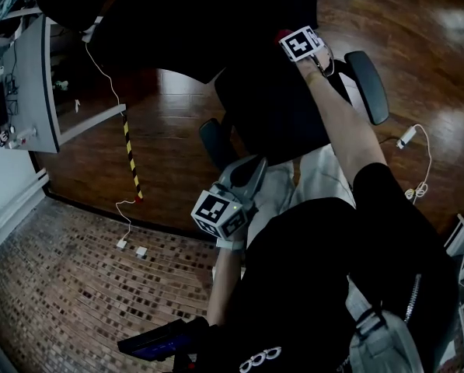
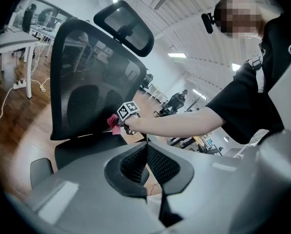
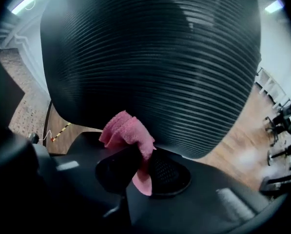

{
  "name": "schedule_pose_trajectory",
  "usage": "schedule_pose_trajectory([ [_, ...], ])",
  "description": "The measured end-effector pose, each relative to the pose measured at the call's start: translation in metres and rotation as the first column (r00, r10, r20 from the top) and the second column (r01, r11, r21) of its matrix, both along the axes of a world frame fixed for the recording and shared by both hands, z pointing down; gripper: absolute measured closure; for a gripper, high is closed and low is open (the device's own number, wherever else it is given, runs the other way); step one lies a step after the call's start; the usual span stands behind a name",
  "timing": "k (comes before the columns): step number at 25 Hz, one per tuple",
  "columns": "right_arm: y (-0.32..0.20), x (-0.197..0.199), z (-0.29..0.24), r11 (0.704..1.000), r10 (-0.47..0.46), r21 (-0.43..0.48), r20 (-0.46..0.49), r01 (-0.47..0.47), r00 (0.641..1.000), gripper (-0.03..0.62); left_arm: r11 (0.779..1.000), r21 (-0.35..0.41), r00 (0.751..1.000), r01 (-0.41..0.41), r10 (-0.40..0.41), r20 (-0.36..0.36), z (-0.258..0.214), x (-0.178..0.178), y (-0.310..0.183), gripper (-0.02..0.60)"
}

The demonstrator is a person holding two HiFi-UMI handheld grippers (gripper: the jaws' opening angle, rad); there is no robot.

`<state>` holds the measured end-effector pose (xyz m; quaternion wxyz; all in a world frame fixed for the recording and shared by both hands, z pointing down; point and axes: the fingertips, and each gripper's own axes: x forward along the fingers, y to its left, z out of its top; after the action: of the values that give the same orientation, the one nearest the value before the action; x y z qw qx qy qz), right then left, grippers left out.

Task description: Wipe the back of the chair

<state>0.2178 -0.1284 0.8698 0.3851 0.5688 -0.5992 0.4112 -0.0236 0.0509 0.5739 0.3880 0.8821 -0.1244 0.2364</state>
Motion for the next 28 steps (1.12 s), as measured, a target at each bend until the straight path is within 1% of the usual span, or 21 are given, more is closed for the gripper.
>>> schedule_pose_trajectory([
  [5,0.011,0.04,-0.003,0.996,0.088,-0.02,-0.01,-0.088,0.996,0.545,0.999,0.012,0.999,-0.034,0.035,-0.016,-0.004,0.022,0.0,0.597],
  [10,0.028,0.071,-0.01,0.983,0.18,-0.019,-0.012,-0.18,0.984,0.545,0.998,0.018,0.998,-0.061,0.061,-0.021,-0.004,0.033,0.008,0.597],
  [15,0.031,0.094,-0.022,0.971,0.236,0.032,-0.001,-0.236,0.972,0.545,0.996,0.029,0.996,-0.081,0.082,-0.03,-0.007,0.044,0.011,0.597],
  [19,0.032,0.108,-0.036,0.949,0.305,0.08,0.033,-0.306,0.952,0.545,0.995,0.036,0.995,-0.091,0.092,-0.036,-0.008,0.048,0.018,0.597],
  [21,0.028,0.119,-0.051,0.933,0.334,0.128,0.045,-0.337,0.942,0.545,0.995,0.041,0.995,-0.092,0.094,-0.039,-0.008,0.05,0.022,0.597],
  [24,0.015,0.139,-0.084,0.905,0.36,0.225,0.049,-0.362,0.931,0.545,0.995,0.052,0.995,-0.088,0.09,-0.05,-0.011,0.051,0.026,0.597],
  [28,-0.015,0.164,-0.151,0.863,0.364,0.364,0.03,-0.349,0.931,0.545,0.995,0.075,0.995,-0.07,0.076,-0.072,-0.013,0.046,0.028,0.597],
])
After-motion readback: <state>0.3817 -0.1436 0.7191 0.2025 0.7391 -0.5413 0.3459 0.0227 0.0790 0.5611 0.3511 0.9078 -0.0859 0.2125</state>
